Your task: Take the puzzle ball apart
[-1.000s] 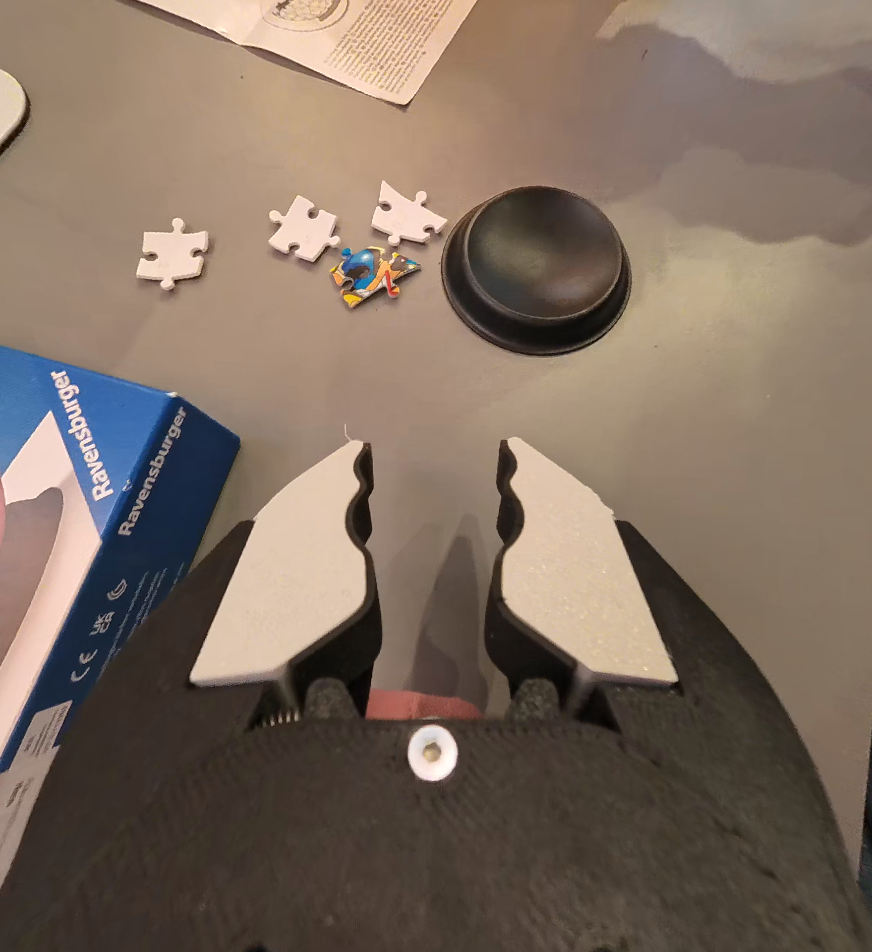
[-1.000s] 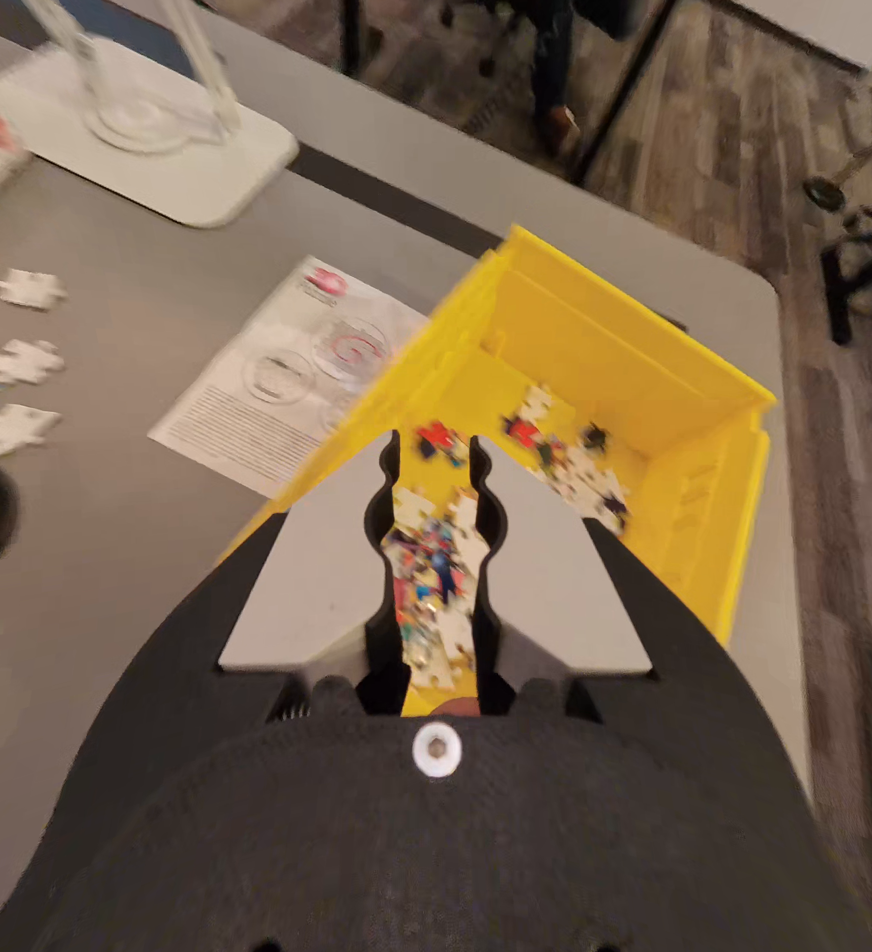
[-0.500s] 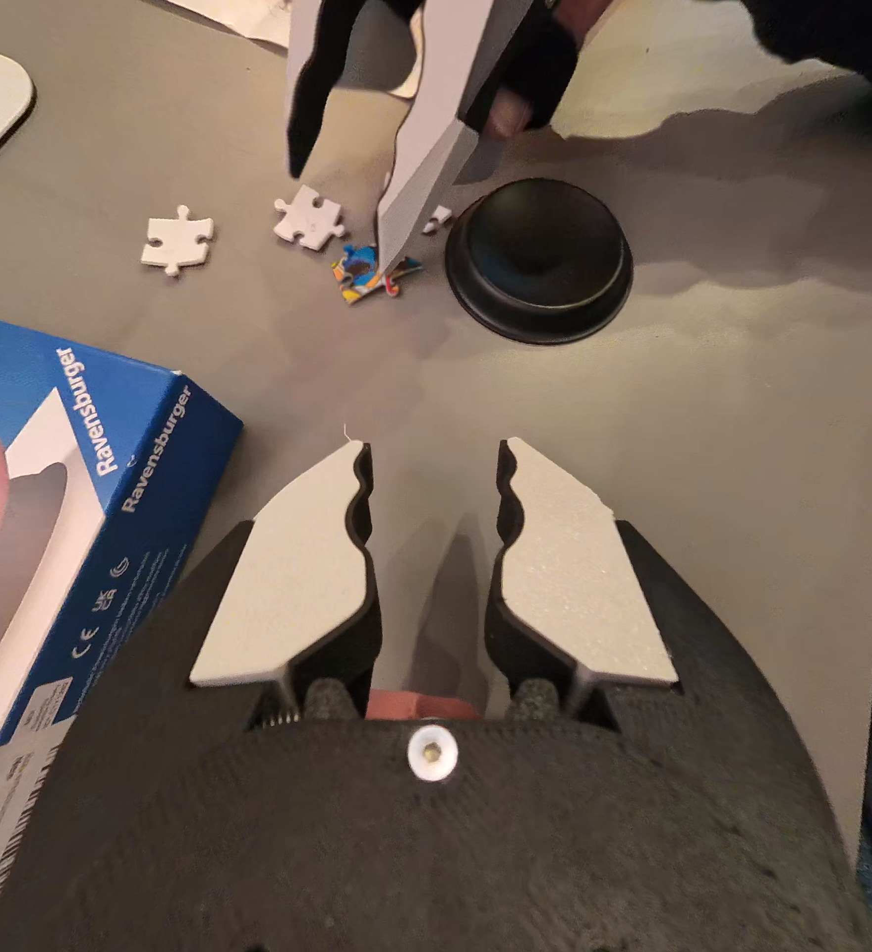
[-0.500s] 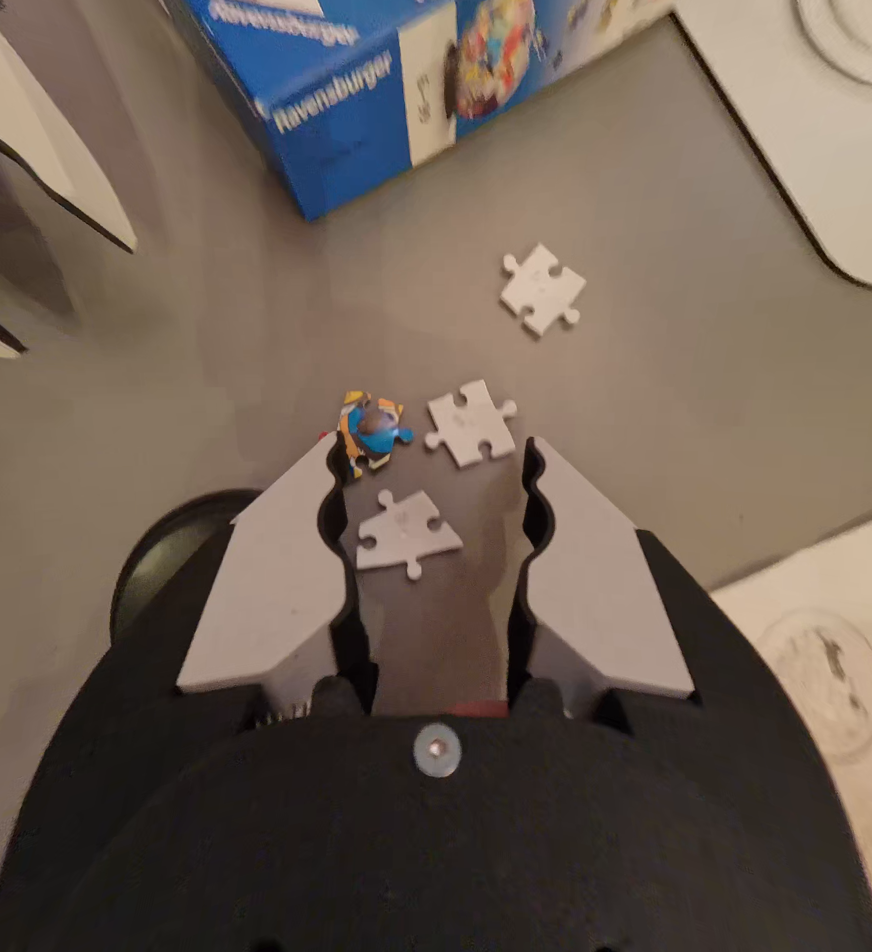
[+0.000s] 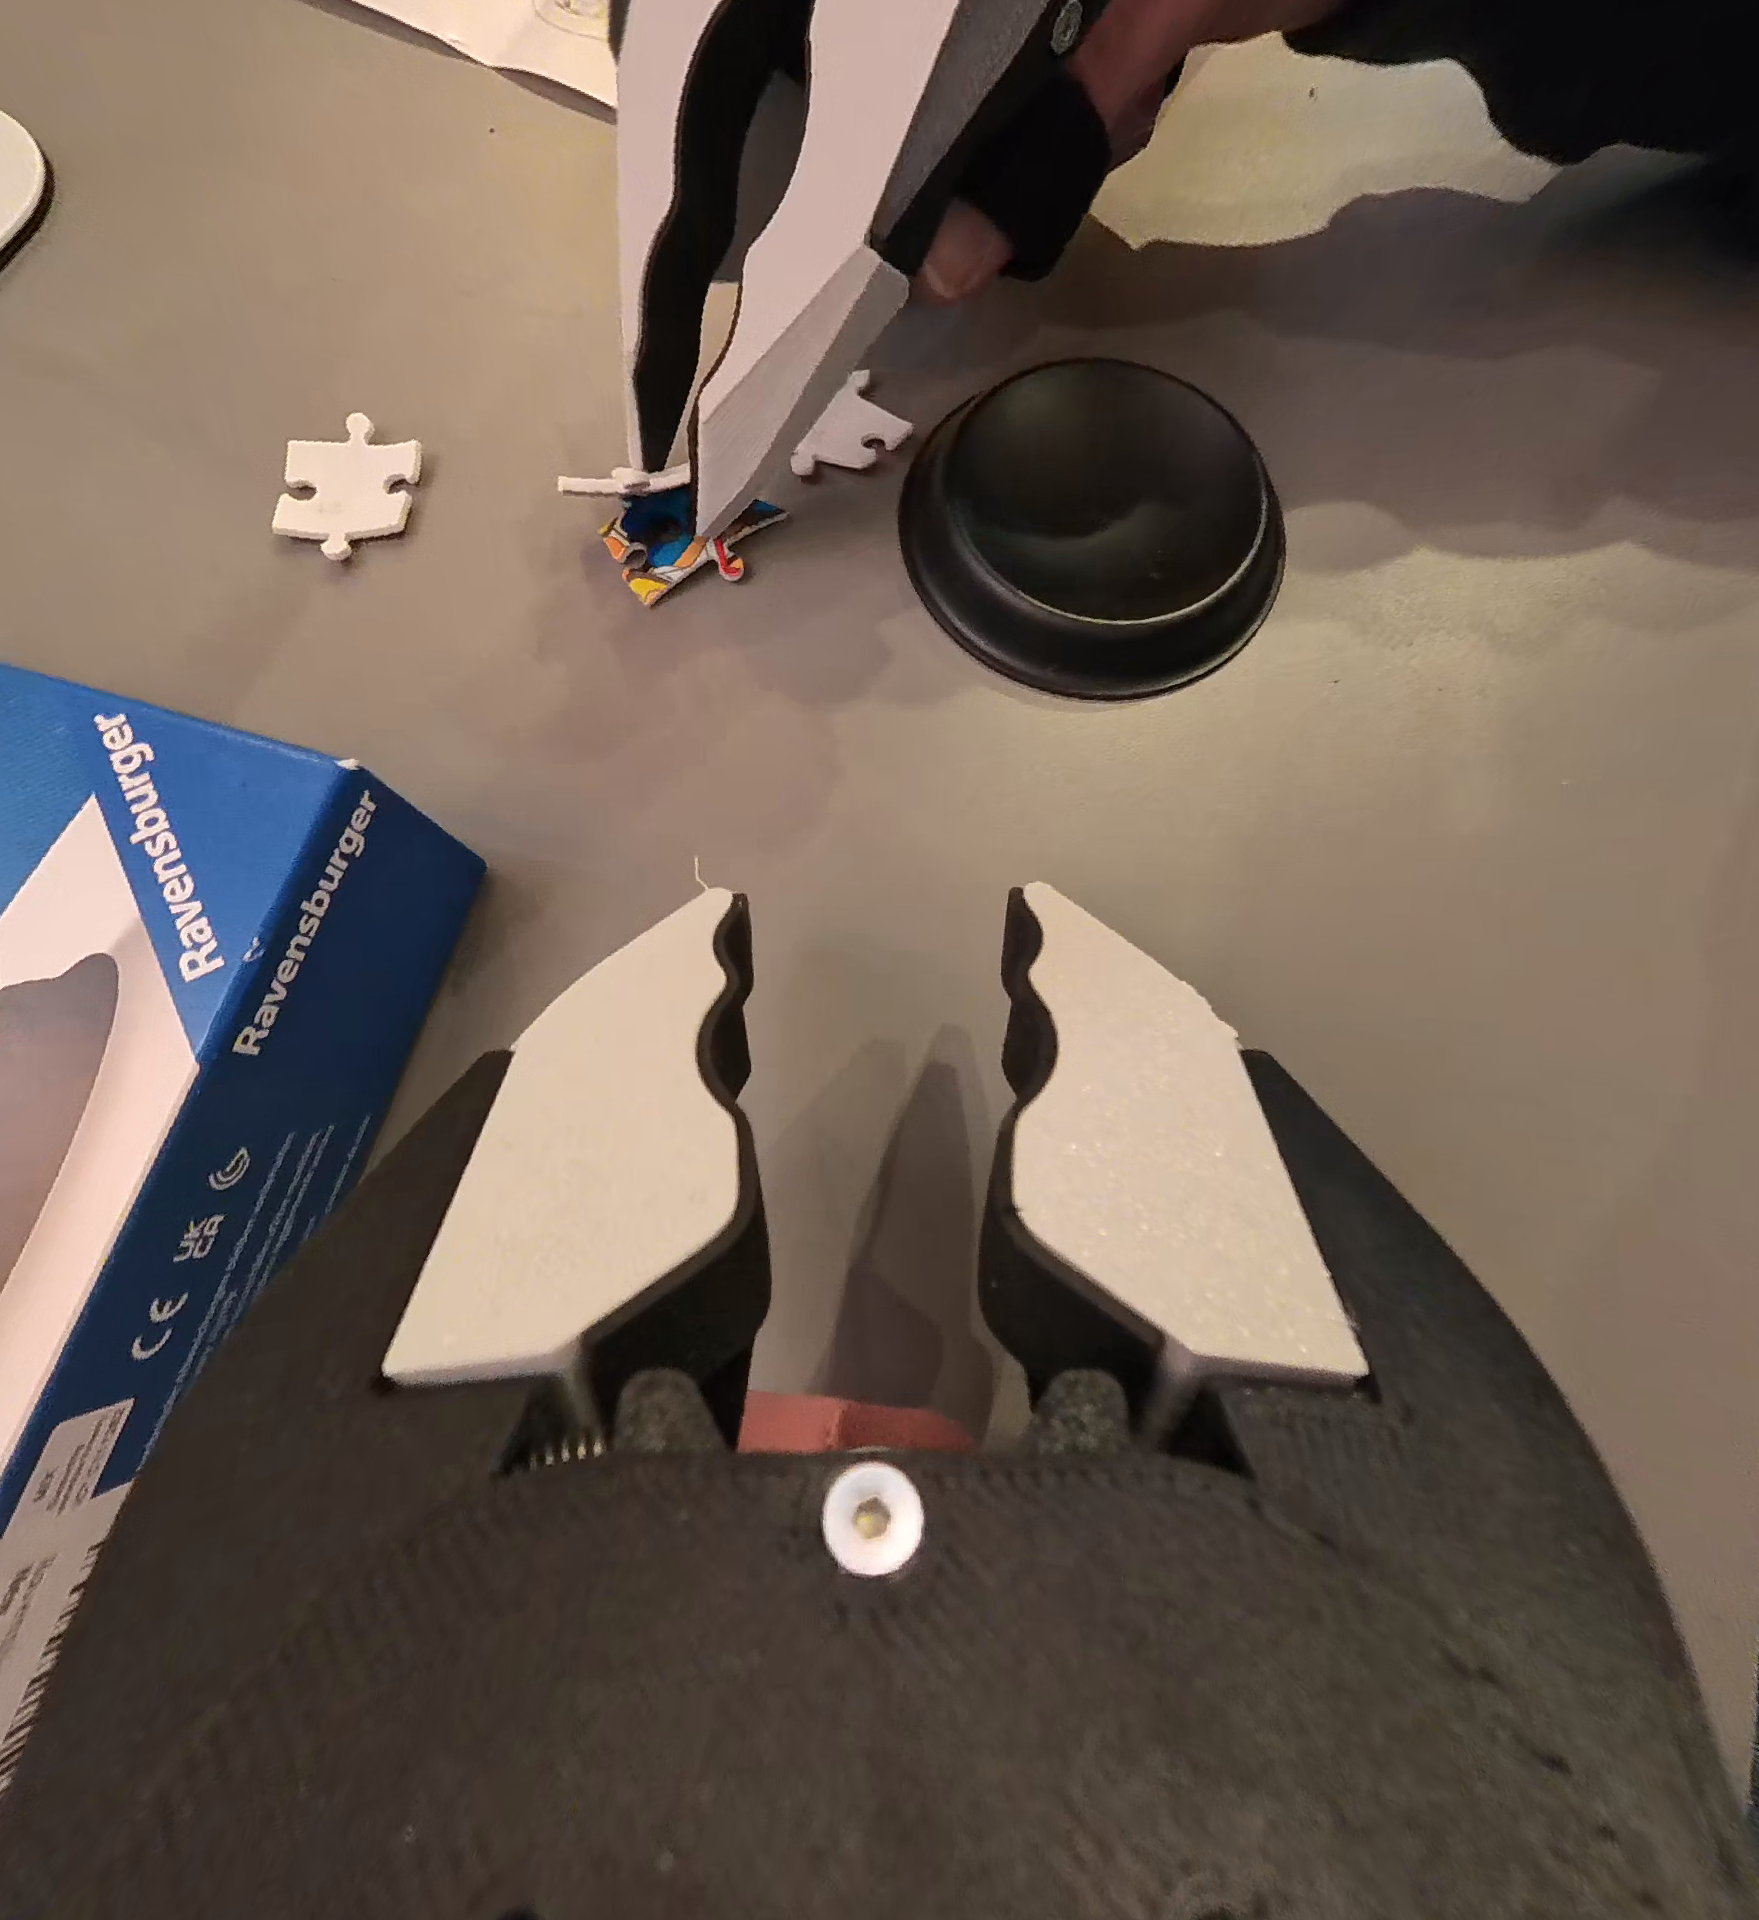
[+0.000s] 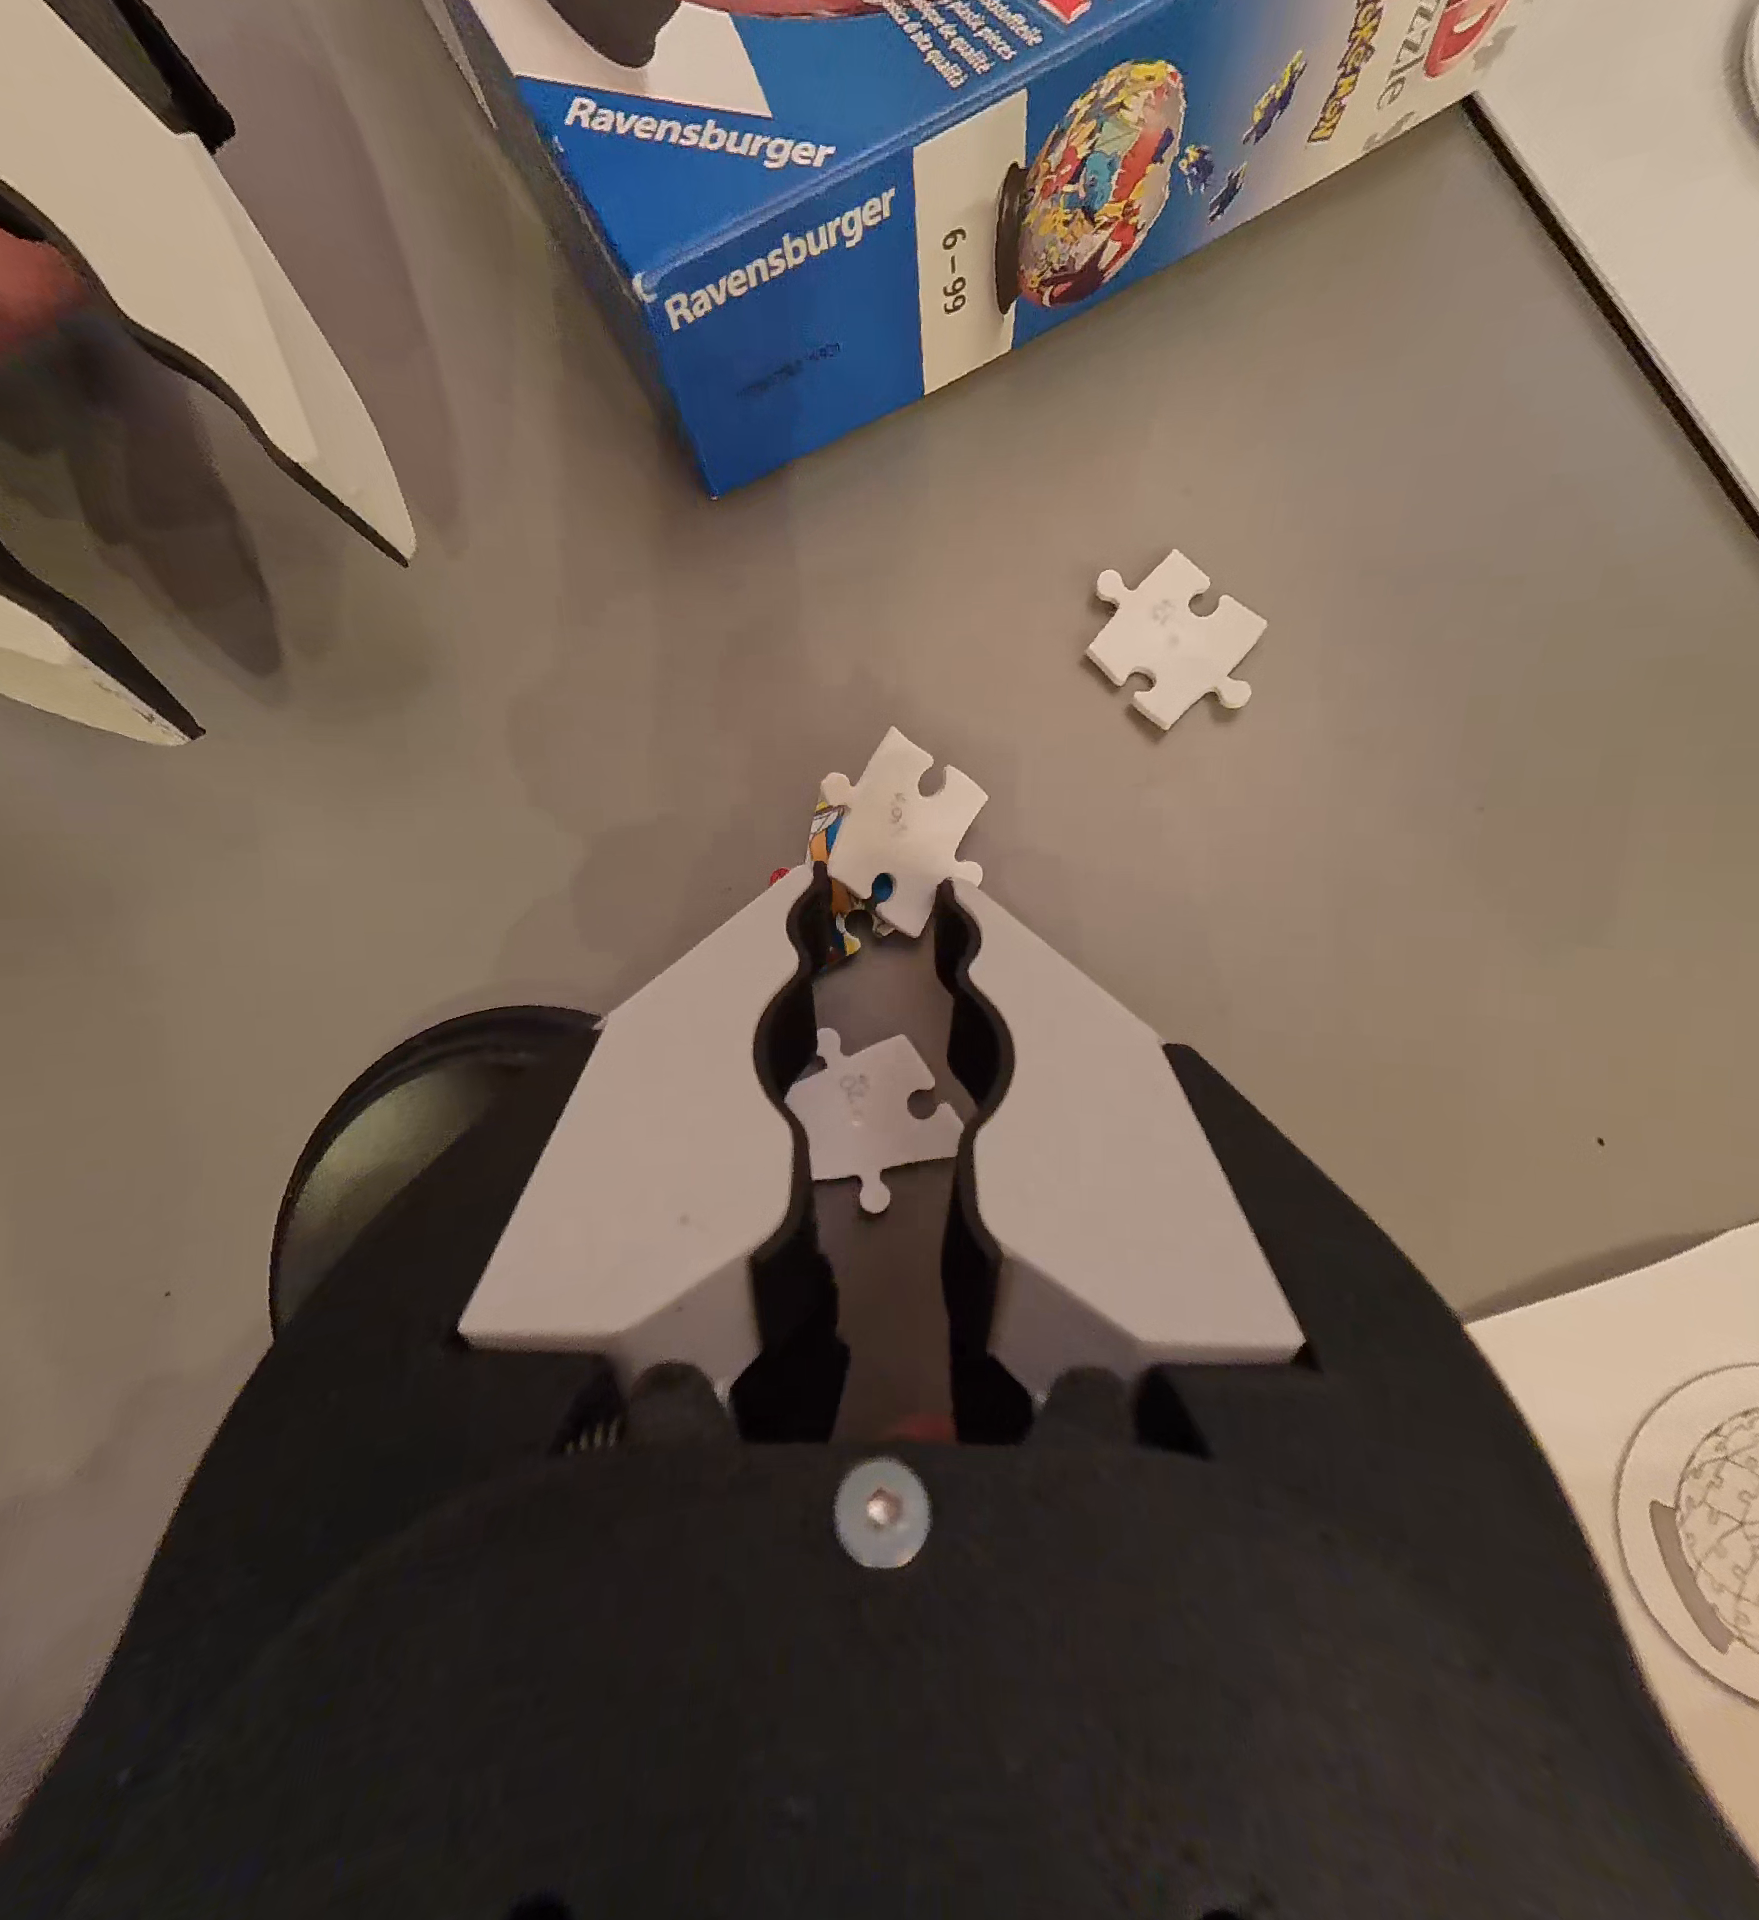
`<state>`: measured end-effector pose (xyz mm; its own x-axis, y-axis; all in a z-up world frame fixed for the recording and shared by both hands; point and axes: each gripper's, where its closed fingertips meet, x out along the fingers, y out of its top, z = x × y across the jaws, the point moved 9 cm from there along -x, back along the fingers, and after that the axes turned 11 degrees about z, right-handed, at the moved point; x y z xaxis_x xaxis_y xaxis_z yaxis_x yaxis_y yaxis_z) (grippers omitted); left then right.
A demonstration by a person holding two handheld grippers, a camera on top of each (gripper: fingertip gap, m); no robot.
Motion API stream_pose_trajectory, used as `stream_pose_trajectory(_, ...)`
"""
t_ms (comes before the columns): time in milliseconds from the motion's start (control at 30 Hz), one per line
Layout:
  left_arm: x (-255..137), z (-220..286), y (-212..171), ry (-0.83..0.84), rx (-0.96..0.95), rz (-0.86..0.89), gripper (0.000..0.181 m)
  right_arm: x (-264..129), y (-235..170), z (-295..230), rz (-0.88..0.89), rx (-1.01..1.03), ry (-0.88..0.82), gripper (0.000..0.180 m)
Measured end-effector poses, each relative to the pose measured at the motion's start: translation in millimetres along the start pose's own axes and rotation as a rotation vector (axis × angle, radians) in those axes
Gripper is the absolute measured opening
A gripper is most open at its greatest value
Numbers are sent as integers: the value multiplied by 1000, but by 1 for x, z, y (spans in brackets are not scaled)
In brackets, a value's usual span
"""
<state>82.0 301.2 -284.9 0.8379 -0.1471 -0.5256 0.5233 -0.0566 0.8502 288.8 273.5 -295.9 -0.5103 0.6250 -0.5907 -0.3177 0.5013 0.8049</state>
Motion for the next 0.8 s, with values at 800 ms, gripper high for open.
stream_pose_trajectory(800, 1, -1, 1, -10, -4, 8, 46, -230, -5, 52, 207, 122, -698, 19)
